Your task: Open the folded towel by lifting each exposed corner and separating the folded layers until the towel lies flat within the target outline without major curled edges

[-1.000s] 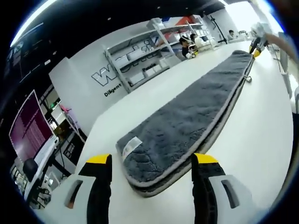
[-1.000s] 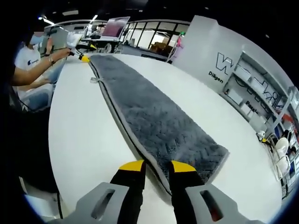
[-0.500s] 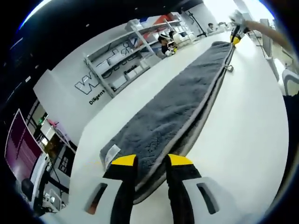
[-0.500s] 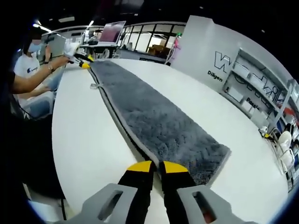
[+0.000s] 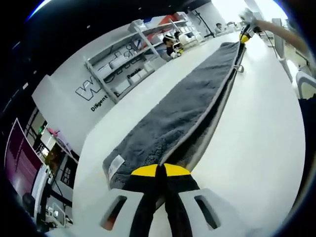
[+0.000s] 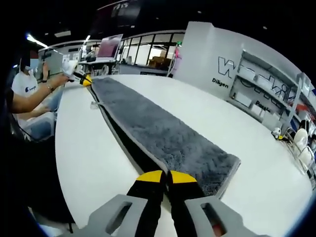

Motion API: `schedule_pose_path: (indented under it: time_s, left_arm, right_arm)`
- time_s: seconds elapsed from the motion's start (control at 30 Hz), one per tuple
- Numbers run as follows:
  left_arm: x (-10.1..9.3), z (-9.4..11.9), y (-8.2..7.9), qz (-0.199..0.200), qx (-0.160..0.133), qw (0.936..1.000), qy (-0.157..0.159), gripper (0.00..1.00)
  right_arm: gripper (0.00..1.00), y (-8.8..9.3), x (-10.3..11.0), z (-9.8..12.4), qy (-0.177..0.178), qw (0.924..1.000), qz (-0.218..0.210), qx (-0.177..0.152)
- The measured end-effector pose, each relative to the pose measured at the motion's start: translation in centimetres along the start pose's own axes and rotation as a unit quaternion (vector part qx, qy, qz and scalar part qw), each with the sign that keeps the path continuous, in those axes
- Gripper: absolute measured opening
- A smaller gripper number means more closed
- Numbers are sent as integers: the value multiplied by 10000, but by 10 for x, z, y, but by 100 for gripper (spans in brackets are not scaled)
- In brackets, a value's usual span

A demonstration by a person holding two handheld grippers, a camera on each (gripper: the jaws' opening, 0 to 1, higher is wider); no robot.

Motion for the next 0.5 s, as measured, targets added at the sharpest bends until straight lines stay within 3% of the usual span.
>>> schedule_pose_path:
  time_s: [0.23,0.5]
  left_arm:
    - [3,1,-2,99,-42,9999,44,1]
    - [7,24,0,373,-320,9987,109,1]
  right_arm:
    - [0,-3,-1,1,100,9999,-65,-97]
    - [0,-1,9,9,72,9999,119,-63]
Point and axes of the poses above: the point that each gripper's makers call its tool centre point, and the gripper's own axes: z roughly backward along the fingers, x roughly to its left, y roughly out of its underside, the point moved 9 cm from there along z, roughly backward along the fingers, and after that the axes turned 5 degrees about y, right-handed, at the moved point
